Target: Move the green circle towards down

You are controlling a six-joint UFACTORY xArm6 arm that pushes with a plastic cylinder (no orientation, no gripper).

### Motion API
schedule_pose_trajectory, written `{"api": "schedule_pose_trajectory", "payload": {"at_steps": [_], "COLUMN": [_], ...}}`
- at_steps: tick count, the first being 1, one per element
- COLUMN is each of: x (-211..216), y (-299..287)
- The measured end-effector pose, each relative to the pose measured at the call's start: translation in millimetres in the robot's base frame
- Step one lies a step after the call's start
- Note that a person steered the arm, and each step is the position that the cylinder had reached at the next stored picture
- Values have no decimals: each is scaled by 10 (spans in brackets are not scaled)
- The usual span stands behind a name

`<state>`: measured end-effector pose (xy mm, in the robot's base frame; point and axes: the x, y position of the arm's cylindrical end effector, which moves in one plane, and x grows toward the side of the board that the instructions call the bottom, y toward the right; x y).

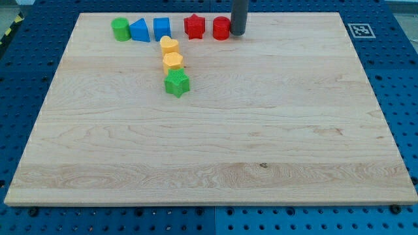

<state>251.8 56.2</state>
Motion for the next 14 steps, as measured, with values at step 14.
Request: {"api": "schedule_pose_trajectory", "payload": {"at_steps": [14], "x": [-493], "y": [-2650]}}
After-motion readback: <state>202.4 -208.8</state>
